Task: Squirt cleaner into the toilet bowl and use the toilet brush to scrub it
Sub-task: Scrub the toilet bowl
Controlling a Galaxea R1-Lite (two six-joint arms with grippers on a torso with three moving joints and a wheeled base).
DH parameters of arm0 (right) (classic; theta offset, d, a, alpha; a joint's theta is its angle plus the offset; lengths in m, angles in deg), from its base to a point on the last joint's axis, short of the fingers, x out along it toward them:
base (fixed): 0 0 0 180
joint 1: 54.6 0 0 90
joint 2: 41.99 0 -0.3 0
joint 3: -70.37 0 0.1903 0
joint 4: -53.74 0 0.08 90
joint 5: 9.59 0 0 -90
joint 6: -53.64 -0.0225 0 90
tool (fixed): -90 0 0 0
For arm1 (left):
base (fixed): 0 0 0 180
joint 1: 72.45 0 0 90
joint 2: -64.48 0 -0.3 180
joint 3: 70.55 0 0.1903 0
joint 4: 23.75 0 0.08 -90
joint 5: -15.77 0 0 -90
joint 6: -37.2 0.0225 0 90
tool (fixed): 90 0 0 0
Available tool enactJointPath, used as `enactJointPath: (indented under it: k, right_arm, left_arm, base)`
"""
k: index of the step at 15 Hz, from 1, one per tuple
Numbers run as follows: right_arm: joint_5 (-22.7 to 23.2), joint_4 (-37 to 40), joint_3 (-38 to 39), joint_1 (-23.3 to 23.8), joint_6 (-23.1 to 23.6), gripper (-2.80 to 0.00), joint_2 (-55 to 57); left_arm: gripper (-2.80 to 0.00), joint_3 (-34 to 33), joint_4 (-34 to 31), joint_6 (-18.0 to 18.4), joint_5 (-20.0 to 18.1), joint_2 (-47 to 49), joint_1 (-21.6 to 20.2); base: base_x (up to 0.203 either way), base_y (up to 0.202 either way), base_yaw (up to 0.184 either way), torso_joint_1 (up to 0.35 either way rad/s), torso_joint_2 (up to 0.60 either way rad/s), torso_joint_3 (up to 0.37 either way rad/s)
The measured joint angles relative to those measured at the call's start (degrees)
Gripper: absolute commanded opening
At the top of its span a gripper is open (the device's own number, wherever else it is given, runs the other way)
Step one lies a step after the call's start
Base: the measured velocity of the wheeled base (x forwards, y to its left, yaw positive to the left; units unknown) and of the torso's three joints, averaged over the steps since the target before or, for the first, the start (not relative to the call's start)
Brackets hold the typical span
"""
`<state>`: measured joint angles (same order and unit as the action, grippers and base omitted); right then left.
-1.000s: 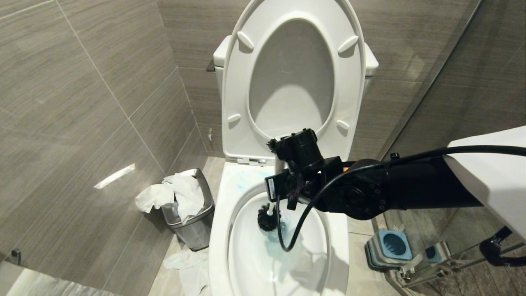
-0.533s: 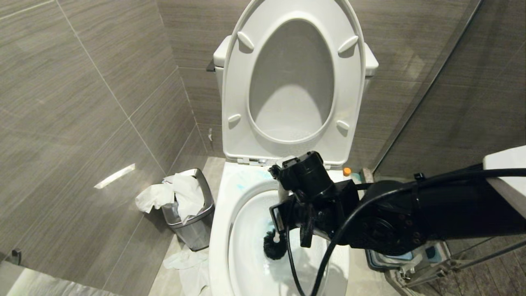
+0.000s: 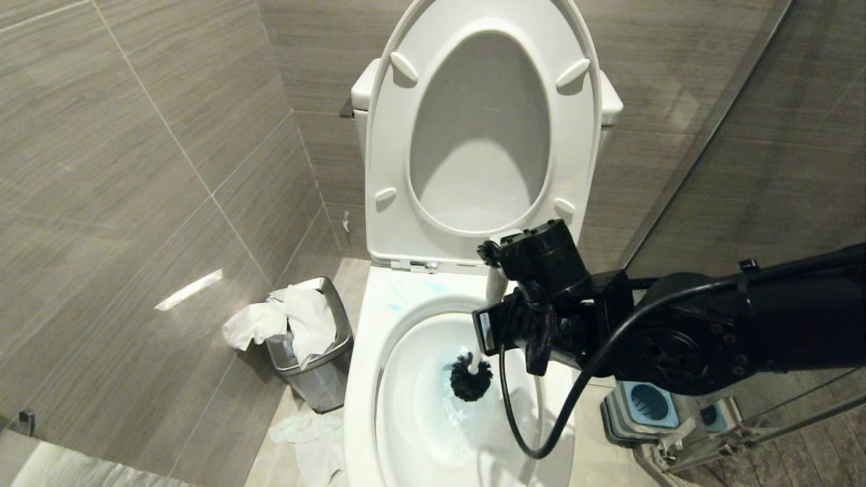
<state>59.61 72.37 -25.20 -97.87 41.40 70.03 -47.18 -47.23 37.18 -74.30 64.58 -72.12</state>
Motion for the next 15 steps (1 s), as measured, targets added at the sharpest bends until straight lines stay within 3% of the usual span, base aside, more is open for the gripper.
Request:
enactJointPath:
  k: [10, 15]
  right_arm:
    - [-1.63, -5.81, -10.33, 1.9, -0.9, -2.8, 17.71]
    - [-0.82, -2.79, -11.07, 1.93, -0.77, -2.8, 12.59]
  left_arm:
    - [-2.8, 0.0, 0.01, -0.06, -0.02, 0.0, 0.0]
    - [-2.8, 0.0, 0.01, -0.05, 0.0, 0.0, 0.0]
  base:
    - [0.0, 0.0, 0.0, 0.0, 0.0, 0.0]
    - [0.0, 0.0, 0.0, 0.0, 0.0, 0.0]
